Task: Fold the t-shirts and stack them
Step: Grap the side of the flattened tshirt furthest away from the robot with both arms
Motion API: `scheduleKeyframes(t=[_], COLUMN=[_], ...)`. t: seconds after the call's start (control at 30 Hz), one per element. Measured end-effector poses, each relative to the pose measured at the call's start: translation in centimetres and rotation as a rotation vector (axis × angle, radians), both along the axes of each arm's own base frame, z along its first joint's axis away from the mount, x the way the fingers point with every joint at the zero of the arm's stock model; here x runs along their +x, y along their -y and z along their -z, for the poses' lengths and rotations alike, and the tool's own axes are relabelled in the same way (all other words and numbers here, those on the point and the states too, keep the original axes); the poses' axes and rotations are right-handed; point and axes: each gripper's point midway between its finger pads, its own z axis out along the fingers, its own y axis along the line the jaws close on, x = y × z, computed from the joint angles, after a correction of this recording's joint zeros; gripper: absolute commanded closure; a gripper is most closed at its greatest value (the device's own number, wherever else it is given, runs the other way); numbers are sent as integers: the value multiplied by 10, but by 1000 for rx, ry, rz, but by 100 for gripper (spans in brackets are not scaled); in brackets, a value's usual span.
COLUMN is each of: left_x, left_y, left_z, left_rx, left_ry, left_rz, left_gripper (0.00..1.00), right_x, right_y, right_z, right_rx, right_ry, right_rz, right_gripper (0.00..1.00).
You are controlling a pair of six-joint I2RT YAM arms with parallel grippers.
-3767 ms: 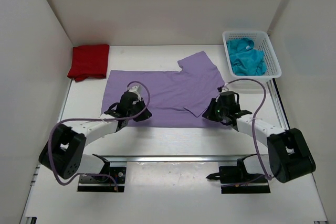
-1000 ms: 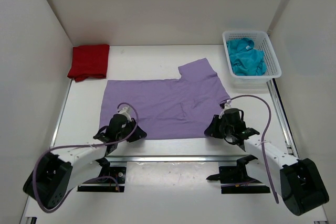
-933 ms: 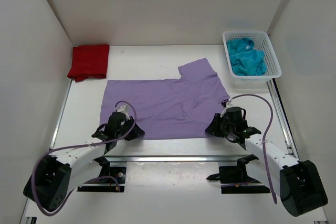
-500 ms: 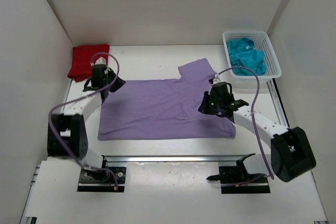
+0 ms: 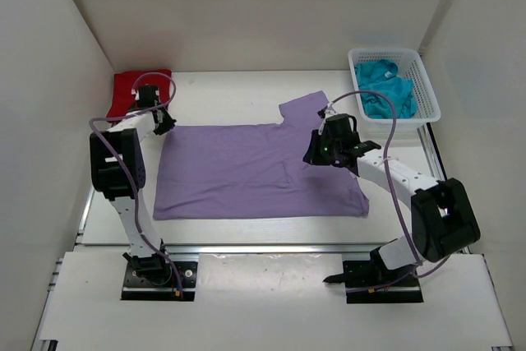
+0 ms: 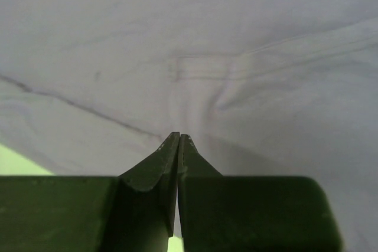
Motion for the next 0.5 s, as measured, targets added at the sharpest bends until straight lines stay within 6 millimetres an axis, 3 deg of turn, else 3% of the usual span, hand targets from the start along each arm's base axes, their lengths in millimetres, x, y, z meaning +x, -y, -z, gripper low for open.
scheduleKeyframes(t=[0.2,0.5], left_x=[14,24], left_y=[-11,-18], left_z=[-4,15], left_rx=[77,122], left_ry=[-13,-73], left_rz=[-1,-4], left_gripper=[50,52], right_x=[17,17], right_y=[-3,-7], right_z=[8,5], right_rx=[-26,5], right_ry=[-13,-17], right_rz=[-4,-21], right_gripper=[99,100])
